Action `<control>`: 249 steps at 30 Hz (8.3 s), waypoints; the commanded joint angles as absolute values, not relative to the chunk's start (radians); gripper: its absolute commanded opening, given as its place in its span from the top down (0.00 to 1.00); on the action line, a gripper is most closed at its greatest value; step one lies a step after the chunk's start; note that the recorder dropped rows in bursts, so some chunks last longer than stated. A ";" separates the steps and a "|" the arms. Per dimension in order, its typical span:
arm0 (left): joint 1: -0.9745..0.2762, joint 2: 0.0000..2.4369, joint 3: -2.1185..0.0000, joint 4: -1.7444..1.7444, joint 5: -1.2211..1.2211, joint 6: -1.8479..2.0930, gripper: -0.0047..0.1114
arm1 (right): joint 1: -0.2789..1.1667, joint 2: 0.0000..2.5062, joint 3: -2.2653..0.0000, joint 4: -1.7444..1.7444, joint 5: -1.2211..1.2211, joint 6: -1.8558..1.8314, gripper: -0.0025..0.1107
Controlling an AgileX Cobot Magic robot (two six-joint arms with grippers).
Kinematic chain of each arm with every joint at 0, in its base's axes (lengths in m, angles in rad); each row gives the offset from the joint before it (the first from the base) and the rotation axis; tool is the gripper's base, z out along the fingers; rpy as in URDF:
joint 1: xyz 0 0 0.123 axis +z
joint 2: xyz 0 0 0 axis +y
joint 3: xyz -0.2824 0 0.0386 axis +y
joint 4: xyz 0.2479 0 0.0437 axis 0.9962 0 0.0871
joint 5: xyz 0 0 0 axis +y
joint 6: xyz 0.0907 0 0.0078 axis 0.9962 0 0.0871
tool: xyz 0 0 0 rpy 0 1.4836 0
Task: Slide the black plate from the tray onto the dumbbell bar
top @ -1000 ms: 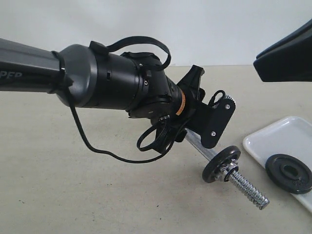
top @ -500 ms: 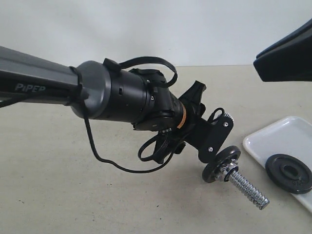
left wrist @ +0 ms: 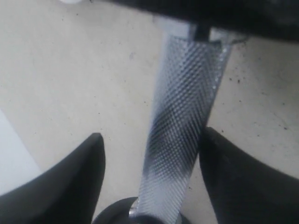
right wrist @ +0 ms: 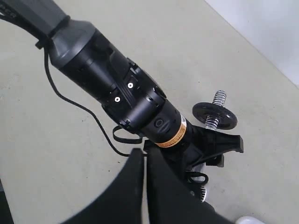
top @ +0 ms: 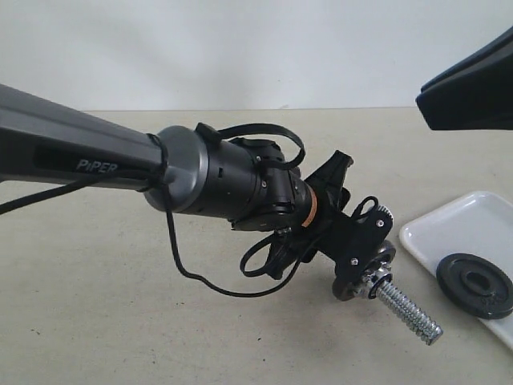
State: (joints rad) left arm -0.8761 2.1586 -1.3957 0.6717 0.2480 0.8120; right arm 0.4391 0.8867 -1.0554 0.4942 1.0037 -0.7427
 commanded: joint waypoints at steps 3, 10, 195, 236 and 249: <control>-0.876 2.186 -1.444 0.673 0.261 0.809 0.52 | 0.440 0.882 -1.059 0.490 0.993 -0.748 0.98; -0.848 2.234 -1.449 0.699 0.262 0.805 0.52 | 0.440 0.882 -1.059 0.490 0.995 -0.748 0.98; -0.870 1.975 -1.570 0.387 0.716 -1.735 0.57 | 0.440 0.882 -1.059 0.346 1.157 -0.667 0.98; -0.848 2.070 -1.401 0.295 0.678 -1.982 0.57 | 0.440 0.882 -1.059 0.316 1.156 -0.629 0.98; -0.846 2.090 -1.350 0.382 0.565 -2.098 0.57 | 0.440 0.882 -1.059 0.316 1.156 -0.629 0.98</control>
State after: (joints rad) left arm -0.8478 2.0766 -1.3541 0.3698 0.5861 -2.0832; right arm 0.4391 0.8867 -1.0554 0.3189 1.1515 -0.6270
